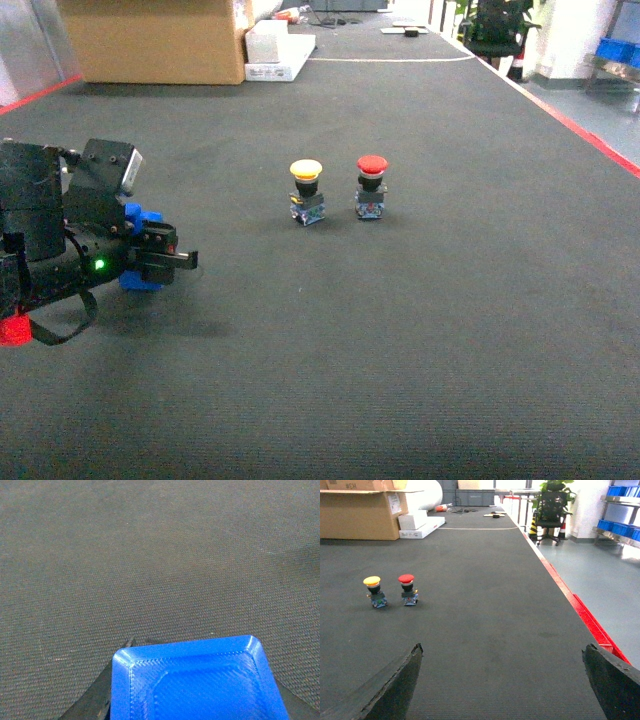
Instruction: Pick blue part to blue bin on bottom shelf
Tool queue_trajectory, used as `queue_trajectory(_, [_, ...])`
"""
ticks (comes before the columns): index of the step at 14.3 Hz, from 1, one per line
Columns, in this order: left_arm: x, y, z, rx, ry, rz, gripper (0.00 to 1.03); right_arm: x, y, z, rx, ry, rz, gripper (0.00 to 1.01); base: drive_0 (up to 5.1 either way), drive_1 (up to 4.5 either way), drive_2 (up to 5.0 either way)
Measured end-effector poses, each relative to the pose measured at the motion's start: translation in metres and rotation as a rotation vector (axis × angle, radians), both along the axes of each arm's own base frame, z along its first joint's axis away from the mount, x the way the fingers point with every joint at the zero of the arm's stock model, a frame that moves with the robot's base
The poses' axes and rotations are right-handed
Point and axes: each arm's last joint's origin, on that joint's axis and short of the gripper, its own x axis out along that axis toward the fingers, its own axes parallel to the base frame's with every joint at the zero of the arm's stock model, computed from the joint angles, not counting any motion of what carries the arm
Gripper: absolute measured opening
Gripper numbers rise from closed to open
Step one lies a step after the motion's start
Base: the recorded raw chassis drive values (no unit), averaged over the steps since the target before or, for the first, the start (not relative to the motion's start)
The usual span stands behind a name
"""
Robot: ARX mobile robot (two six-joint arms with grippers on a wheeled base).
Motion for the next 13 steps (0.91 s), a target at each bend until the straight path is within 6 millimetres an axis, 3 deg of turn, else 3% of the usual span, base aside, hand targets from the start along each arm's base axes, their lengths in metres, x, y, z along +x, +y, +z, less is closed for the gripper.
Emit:
queue_trajectory(3, [-0.021,0.006,0.008,-0.003,-0.036,0.013,0.45,0.0,0.0,0.0,0.0,0.0,0.0,0.98,0.0,0.0,0.0])
queue_trajectory(7, [-0.102,0.011,0.089,-0.046,-0.204,0.03,0.45,0.0,0.0,0.0,0.0,0.0,0.0,0.98,0.0,0.0,0.0])
queue_trajectory(10, [-0.163,0.012,0.121,-0.1,-0.204,0.072,0.45,0.0,0.0,0.0,0.0,0.0,0.0,0.98,0.0,0.0,0.0])
queue_trajectory(13, [-0.238,0.009,0.156,-0.105,-0.309,0.117,0.45,0.0,0.0,0.0,0.0,0.0,0.0,0.98,0.0,0.0,0.0])
